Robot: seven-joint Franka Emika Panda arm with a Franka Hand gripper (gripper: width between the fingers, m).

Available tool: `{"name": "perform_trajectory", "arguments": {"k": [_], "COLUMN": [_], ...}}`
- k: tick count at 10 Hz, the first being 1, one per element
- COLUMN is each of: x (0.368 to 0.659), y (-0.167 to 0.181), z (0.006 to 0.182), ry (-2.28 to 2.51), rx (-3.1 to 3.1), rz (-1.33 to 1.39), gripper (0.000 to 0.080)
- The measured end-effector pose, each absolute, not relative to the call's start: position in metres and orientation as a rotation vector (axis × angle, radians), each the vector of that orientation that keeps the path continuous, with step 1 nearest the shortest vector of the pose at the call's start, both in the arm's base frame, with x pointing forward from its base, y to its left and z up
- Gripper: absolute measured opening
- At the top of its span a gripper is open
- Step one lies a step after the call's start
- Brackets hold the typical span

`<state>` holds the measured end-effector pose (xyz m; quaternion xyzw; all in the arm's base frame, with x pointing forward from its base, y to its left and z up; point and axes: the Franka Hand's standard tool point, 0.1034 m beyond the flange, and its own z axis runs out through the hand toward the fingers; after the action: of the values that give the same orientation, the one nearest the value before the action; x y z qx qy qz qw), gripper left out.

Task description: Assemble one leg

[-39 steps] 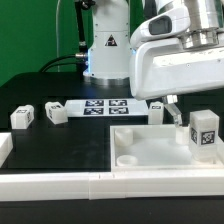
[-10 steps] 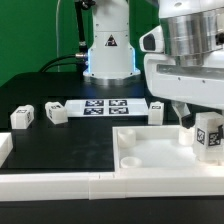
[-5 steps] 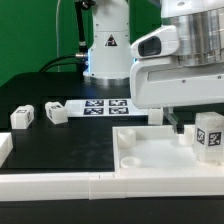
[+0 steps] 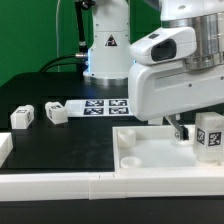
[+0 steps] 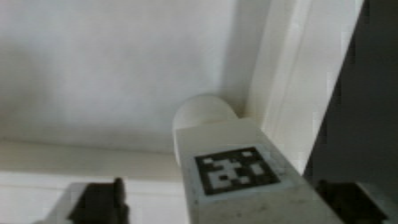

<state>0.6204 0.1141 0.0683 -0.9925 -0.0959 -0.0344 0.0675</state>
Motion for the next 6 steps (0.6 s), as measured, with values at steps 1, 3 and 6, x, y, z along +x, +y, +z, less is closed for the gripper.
{"name": "perform_trajectory", "arguments": {"k": [1,3,6], "x": [0.6204,0.6204,0.6205], "y": [0.1141,0.1141,0.1145], "z": [0.0683,0.0683,0.0684], "ry": [-0.289,-0.245,0.127], "rx": [-2.991,-2.994,-2.986], "rz": [-0.103,-0.101,-0.075], "gripper": [0.0389,0.0288,0.0288]}}
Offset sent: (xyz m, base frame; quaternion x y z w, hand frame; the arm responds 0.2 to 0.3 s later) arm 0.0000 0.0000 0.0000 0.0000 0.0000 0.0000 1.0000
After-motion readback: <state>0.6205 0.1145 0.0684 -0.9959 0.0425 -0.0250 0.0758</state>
